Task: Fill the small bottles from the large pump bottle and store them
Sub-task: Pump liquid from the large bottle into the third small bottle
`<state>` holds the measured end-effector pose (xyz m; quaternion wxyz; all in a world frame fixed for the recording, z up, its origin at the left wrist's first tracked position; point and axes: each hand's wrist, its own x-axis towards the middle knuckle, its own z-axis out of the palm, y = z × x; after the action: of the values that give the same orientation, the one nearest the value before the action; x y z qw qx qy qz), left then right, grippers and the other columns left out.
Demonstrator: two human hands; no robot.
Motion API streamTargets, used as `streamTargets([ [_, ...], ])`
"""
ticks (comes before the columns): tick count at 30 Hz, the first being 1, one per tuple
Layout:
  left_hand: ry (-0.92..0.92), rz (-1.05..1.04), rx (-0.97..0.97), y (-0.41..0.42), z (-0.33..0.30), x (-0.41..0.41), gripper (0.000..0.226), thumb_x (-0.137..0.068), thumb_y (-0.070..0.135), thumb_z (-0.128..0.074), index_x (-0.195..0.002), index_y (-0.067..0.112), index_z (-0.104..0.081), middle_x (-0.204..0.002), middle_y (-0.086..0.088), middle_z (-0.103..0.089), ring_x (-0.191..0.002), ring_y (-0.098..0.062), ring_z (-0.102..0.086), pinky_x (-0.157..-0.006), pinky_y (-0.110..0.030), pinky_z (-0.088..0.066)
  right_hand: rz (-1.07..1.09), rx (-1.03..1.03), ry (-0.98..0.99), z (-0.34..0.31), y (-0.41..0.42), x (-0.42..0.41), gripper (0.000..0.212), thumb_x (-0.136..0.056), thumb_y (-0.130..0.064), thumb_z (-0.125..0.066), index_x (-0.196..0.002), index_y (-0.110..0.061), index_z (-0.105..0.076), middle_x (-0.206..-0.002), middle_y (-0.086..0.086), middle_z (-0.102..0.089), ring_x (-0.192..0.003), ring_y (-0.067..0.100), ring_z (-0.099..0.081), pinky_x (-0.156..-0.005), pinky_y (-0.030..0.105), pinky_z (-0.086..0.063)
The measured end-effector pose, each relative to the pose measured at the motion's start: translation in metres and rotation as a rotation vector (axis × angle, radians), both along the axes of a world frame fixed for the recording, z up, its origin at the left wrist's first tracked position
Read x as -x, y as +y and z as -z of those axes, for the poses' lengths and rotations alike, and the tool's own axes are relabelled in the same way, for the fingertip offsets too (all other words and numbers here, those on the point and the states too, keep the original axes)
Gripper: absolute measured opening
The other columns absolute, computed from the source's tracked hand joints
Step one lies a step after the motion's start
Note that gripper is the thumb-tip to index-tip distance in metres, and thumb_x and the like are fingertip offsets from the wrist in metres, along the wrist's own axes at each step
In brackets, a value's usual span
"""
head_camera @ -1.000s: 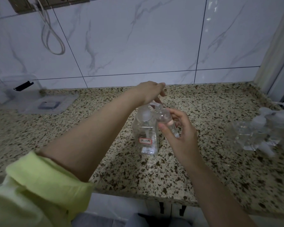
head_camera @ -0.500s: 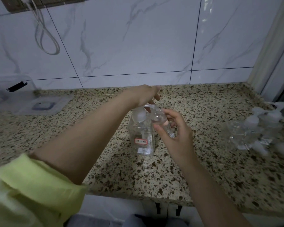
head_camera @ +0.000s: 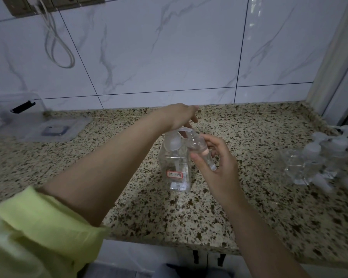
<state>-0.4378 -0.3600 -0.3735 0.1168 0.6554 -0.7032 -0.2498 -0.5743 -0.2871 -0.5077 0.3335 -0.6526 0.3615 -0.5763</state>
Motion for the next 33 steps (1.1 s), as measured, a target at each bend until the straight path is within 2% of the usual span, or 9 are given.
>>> streamTargets([
  [2, 0.017, 0.002, 0.017, -0.0001, -0.0005, 0.0002, 0.057, -0.107, 0.047, -0.019, -0.124, 0.018, -0.065, -0.112, -0.005, -0.074, -0.106, -0.022, -0.06, -0.105, -0.04, -0.041, -0.008, -0.004, -0.004, 0.0002, -0.0011, 0.0001, 0.045, -0.087, -0.04, -0.071, -0.129, -0.031, -0.057, -0.117, -0.015, -0.066, -0.107, 0.005, -0.063, -0.09, 0.015, -0.048],
  [5, -0.001, -0.006, -0.004, 0.0003, -0.0001, -0.0004, 0.058, -0.107, 0.047, -0.018, -0.126, 0.019, -0.065, -0.118, -0.005, -0.072, -0.109, -0.022, -0.057, -0.1, -0.036, -0.038, -0.004, 0.01, 0.001, -0.0003, -0.0014, -0.0005, 0.044, -0.086, -0.041, -0.071, -0.127, -0.033, -0.057, -0.116, -0.016, -0.066, -0.106, 0.004, -0.062, -0.089, 0.013, -0.047],
  [8, 0.029, -0.007, 0.022, 0.0005, -0.0005, 0.0003, 0.055, -0.107, 0.048, -0.02, -0.123, 0.02, -0.065, -0.111, -0.003, -0.074, -0.112, -0.023, -0.06, -0.106, -0.042, -0.042, 0.0, -0.001, 0.002, -0.0004, -0.0013, -0.0004, 0.042, -0.087, -0.035, -0.074, -0.125, -0.037, -0.056, -0.116, -0.017, -0.066, -0.105, 0.002, -0.061, -0.087, 0.011, -0.046],
  [12, 0.019, -0.01, 0.009, -0.0008, 0.0004, -0.0011, 0.055, -0.107, 0.047, -0.019, -0.126, 0.02, -0.064, -0.116, -0.003, -0.072, -0.109, -0.022, -0.061, -0.1, -0.037, -0.04, 0.01, -0.001, 0.007, 0.0005, -0.0031, -0.0001, 0.043, -0.087, -0.036, -0.073, -0.125, -0.04, -0.055, -0.117, -0.016, -0.066, -0.106, 0.004, -0.062, -0.09, 0.021, -0.049],
  [17, 0.035, -0.001, 0.021, -0.0014, -0.0009, -0.001, 0.052, -0.107, 0.046, -0.022, -0.124, 0.021, -0.064, -0.111, -0.003, -0.074, -0.111, -0.023, -0.06, -0.105, -0.042, -0.042, 0.011, 0.001, 0.005, 0.0007, -0.0023, -0.0002, 0.042, -0.086, -0.039, -0.072, -0.125, -0.04, -0.056, -0.118, -0.014, -0.066, -0.108, 0.006, -0.061, -0.094, 0.031, -0.05],
  [21, 0.01, 0.0, 0.022, -0.0013, -0.0004, -0.0015, 0.053, -0.107, 0.046, -0.021, -0.125, 0.02, -0.064, -0.111, -0.002, -0.073, -0.106, -0.021, -0.063, -0.102, -0.038, -0.041, 0.013, 0.003, 0.017, 0.0017, -0.0031, 0.0009, 0.043, -0.088, -0.034, -0.074, -0.127, -0.037, -0.056, -0.118, -0.014, -0.066, -0.109, 0.006, -0.062, -0.094, 0.028, -0.05],
  [25, -0.001, 0.002, 0.015, 0.0001, 0.0005, -0.0014, 0.056, -0.107, 0.047, -0.019, -0.127, 0.02, -0.064, -0.115, -0.002, -0.072, -0.104, -0.019, -0.063, -0.102, -0.037, -0.038, 0.004, 0.004, 0.017, 0.0013, -0.0031, 0.0009, 0.044, -0.087, -0.04, -0.072, -0.128, -0.034, -0.057, -0.117, -0.015, -0.066, -0.108, 0.006, -0.062, -0.092, 0.019, -0.048],
  [30, 0.011, -0.003, 0.025, 0.0002, -0.0004, 0.0003, 0.056, -0.107, 0.047, -0.019, -0.124, 0.019, -0.064, -0.111, -0.004, -0.074, -0.113, -0.024, -0.059, -0.104, -0.039, -0.041, -0.004, -0.006, 0.005, 0.0005, -0.0029, 0.0, 0.047, -0.085, -0.046, -0.069, -0.128, -0.032, -0.058, -0.117, -0.015, -0.067, -0.108, 0.006, -0.063, -0.091, 0.018, -0.048],
  [33, -0.049, 0.004, -0.011, -0.0005, -0.0013, 0.0001, 0.059, -0.107, 0.048, -0.017, -0.128, 0.02, -0.064, -0.119, -0.005, -0.071, -0.108, -0.022, -0.061, -0.094, -0.035, -0.035, -0.003, -0.016, -0.006, 0.0007, -0.0022, 0.0002, 0.044, -0.087, -0.038, -0.072, -0.128, -0.033, -0.058, -0.117, -0.015, -0.066, -0.108, 0.006, -0.062, -0.092, 0.022, -0.049],
])
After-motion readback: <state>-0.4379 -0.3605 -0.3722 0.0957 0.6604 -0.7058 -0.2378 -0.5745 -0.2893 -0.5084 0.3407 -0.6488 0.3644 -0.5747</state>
